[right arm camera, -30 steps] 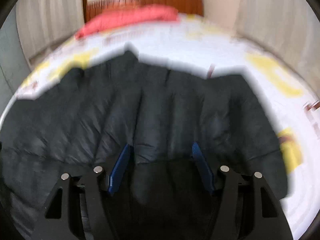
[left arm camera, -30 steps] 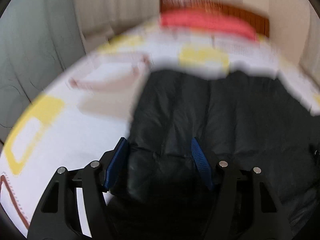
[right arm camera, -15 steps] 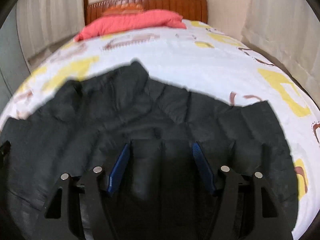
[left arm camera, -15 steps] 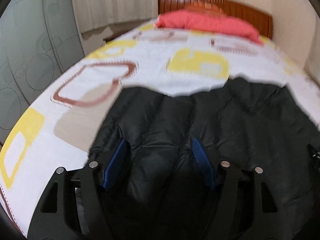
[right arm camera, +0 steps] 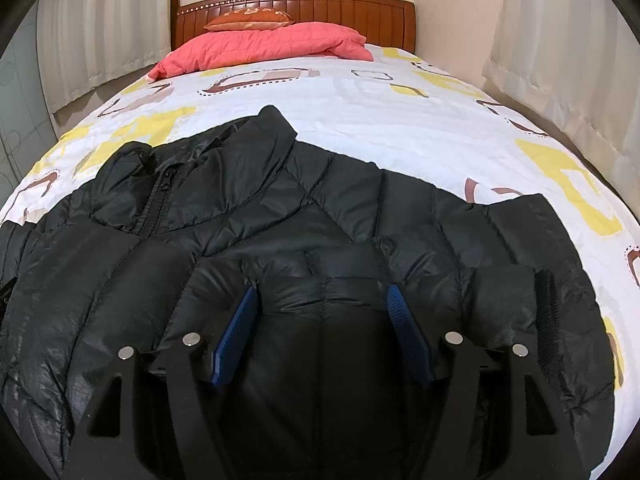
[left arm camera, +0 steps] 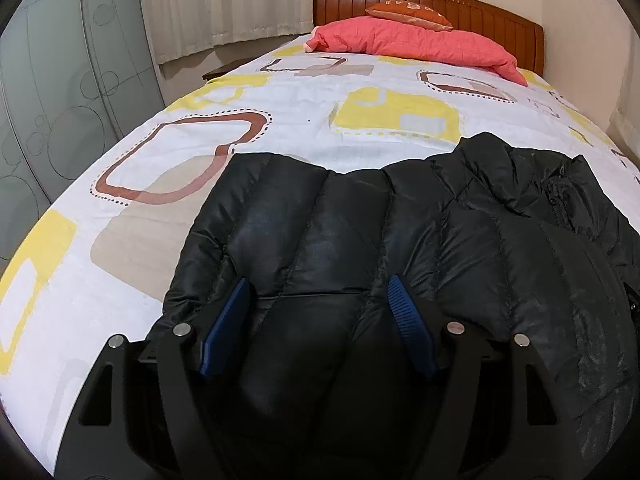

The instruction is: Fold large clothes

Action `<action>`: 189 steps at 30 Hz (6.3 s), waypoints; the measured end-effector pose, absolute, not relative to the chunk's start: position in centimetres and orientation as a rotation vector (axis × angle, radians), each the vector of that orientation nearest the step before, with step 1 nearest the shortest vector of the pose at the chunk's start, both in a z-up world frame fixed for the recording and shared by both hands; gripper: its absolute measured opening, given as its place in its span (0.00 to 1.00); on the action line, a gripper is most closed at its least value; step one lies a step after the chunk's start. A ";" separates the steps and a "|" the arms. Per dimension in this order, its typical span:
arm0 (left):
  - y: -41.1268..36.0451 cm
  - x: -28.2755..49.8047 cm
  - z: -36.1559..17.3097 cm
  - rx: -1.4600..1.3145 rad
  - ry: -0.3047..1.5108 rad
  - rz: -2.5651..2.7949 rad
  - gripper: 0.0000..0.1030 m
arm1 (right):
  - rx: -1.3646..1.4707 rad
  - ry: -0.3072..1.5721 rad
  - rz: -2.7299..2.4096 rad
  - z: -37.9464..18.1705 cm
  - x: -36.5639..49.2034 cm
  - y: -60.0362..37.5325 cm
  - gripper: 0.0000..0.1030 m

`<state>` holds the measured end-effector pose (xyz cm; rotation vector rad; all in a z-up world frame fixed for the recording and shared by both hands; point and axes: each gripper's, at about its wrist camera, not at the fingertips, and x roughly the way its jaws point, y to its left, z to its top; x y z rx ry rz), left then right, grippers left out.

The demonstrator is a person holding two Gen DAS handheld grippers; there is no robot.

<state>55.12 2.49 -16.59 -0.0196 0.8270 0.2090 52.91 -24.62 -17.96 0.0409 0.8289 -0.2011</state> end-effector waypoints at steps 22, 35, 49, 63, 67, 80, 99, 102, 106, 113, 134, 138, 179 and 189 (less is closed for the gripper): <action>10.1 40.0 -14.0 -0.136 0.945 0.282 0.79 | 0.205 0.911 -0.272 -14.5 35.5 -32.4 0.72; 14.4 27.5 -15.8 -0.388 1.012 0.159 0.79 | 0.271 0.985 -0.249 -16.8 23.7 -33.7 0.72; 14.8 15.9 -17.1 -0.592 1.025 -0.054 0.77 | 0.413 0.993 -0.169 -17.9 12.2 -35.2 0.72; 14.2 12.2 -18.0 -0.726 0.996 -0.119 0.63 | 0.560 0.947 -0.041 -18.7 7.4 -34.6 0.43; 14.3 12.1 -18.1 -0.747 0.986 -0.117 0.63 | 0.587 0.938 -0.023 -18.8 7.1 -34.7 0.40; 15.0 10.5 -18.5 -0.797 0.937 -0.060 0.44 | 0.616 0.896 -0.025 -18.8 5.6 -34.9 0.50; 15.4 7.4 -11.4 -0.868 0.743 -0.135 0.09 | 0.888 0.702 0.158 -14.1 2.8 -35.7 0.13; 15.1 6.4 -9.6 -0.842 0.718 -0.160 0.09 | 0.884 0.659 0.189 -12.0 2.0 -35.5 0.12; 15.7 4.4 -7.6 -0.838 0.690 -0.194 0.09 | 0.877 0.608 0.230 -9.4 0.3 -35.5 0.12; 17.4 2.6 -5.5 -0.839 0.663 -0.199 0.09 | 0.860 0.558 0.266 -6.7 -0.4 -35.8 0.11; 14.5 25.3 -6.4 -0.731 0.685 -0.145 0.09 | 0.868 0.586 0.228 -8.5 20.6 -37.1 0.11; 14.1 29.5 -8.7 -0.721 0.731 -0.111 0.09 | 0.859 0.636 0.198 -10.6 24.9 -37.2 0.11; 14.6 36.7 -11.8 -0.487 0.865 -0.119 0.70 | 0.495 0.795 0.087 -12.5 31.6 -36.5 0.68; 13.0 38.8 -13.2 -0.383 0.904 -0.151 0.27 | 0.413 0.889 0.078 -15.2 34.9 -35.2 0.33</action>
